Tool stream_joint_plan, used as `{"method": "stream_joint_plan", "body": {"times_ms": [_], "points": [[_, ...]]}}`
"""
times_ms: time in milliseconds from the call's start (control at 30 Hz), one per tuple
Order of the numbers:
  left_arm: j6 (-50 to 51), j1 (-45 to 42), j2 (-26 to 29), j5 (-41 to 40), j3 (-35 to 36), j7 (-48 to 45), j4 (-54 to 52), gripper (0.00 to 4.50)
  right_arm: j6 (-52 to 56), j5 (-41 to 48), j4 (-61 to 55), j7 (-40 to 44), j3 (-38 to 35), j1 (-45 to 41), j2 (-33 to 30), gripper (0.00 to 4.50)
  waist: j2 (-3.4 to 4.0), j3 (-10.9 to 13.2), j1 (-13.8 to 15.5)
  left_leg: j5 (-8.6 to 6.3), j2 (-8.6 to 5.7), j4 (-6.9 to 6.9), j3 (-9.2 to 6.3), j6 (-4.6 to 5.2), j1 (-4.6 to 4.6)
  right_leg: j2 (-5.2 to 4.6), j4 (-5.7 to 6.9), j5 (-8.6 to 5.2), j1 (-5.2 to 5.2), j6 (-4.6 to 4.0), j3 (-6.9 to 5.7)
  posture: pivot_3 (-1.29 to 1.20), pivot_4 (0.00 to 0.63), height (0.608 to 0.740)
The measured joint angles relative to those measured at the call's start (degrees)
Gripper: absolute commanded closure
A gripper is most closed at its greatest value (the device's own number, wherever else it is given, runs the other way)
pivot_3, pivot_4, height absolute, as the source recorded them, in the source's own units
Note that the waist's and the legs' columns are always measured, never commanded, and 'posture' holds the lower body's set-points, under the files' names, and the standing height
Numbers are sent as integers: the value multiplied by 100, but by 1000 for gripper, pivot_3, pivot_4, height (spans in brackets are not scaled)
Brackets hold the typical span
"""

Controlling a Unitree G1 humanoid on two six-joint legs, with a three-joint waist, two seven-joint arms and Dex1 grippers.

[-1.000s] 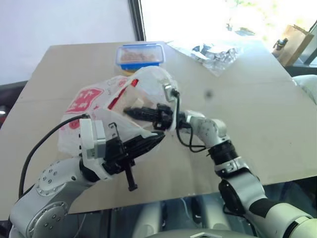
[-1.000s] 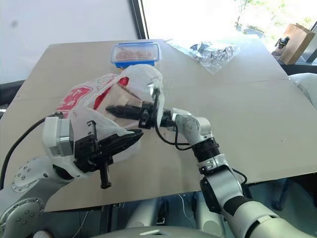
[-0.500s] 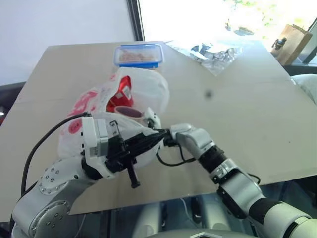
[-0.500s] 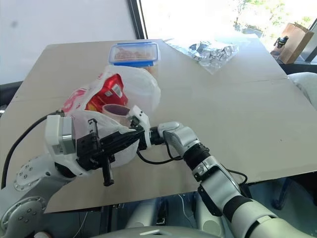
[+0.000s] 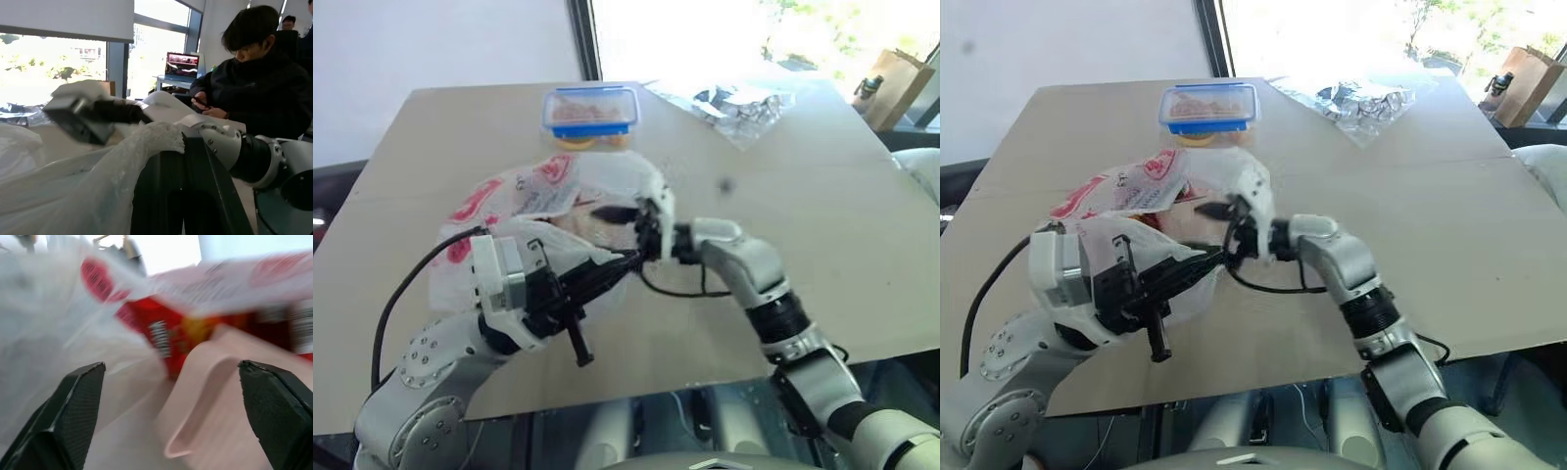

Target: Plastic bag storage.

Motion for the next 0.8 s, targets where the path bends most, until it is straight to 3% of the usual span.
{"method": "stream_joint_plan", "body": {"times_ms": [300,567,800], "points": [[-12,-24,0,7,-55,-108,156,4500,-687,-1425,670,-1338,-174,-918,-582,110,0,0,3,3,0,0,6,-2,-3,0,-2,-14,-2,-24,3,0,150,740],[-13,8,3,34,-51,-101,152,4500,-738,-1700,1222,-1273,-47,-1006,-600,110,0,0,0,2,2,-1,4,-2,-3,0,-1,-14,-3,-25,4,0,150,740],[-14,94,4,97,-45,-98,145,4500,-491,-1447,1533,-1002,-201,-1052,-552,3302,1,0,6,2,2,-1,1,-1,-5,-1,-2,-14,-3,-25,3,0,150,740]]}}
